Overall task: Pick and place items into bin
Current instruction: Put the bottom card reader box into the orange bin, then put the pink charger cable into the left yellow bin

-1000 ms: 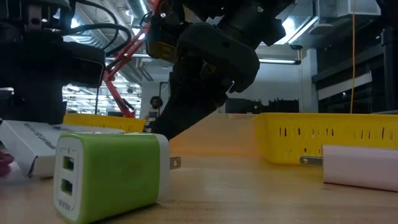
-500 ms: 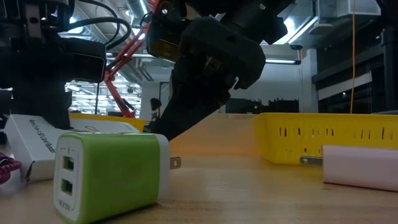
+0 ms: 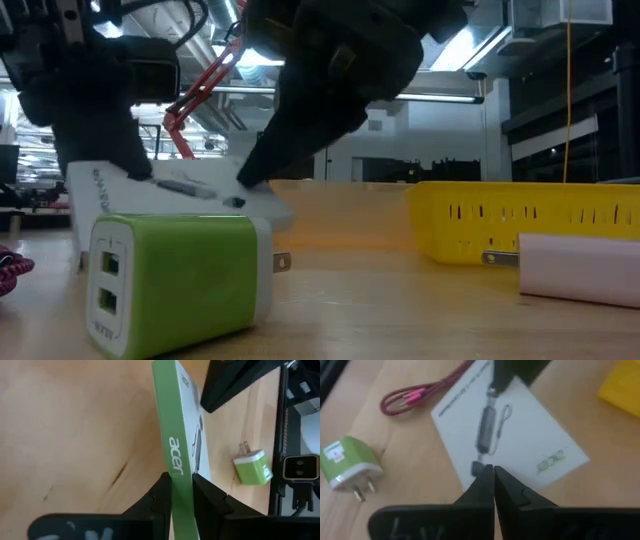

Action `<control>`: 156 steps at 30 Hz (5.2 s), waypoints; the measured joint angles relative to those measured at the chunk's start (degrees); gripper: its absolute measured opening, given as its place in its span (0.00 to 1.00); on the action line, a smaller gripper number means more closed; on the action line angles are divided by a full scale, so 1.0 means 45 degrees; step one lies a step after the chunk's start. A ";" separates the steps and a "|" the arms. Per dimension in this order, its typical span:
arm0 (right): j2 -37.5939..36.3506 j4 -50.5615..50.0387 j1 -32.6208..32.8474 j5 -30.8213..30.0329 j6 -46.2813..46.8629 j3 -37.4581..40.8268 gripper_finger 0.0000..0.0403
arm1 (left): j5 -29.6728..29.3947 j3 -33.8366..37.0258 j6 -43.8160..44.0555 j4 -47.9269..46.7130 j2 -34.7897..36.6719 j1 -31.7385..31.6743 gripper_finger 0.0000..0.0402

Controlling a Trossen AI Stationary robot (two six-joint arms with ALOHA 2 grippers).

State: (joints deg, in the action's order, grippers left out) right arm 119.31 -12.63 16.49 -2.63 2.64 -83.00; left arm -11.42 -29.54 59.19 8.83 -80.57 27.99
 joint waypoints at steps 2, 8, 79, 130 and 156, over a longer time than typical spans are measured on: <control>-0.0220 -0.0313 0.0008 -0.0286 0.0009 0.0000 0.00 | -0.0075 0.0005 -0.0168 -0.0107 0.0269 -0.0002 0.12; -0.1200 -0.1615 0.0264 -0.1392 -0.0039 -0.0002 0.00 | -0.0406 0.0005 -0.0742 -0.0452 0.1187 0.0018 0.12; -1.1858 1.4405 0.0144 -0.1841 -0.0545 1.5792 0.00 | -0.6099 -0.2138 -0.4210 0.5923 -0.1725 -0.4487 0.12; -1.1771 1.3301 0.0437 -0.1871 -0.0595 1.5863 0.00 | -0.3497 -0.6246 0.1017 -0.1432 -0.4814 -0.6507 0.13; -1.1766 1.3306 0.0437 -0.1866 0.0027 1.5863 0.00 | -0.4805 -0.6251 -0.2898 -0.1144 -0.4280 -0.6509 0.33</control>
State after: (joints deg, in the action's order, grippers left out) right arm 66.37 47.24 18.46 -11.03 2.76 -11.62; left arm -33.04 -57.67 46.15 3.68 -99.83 -1.30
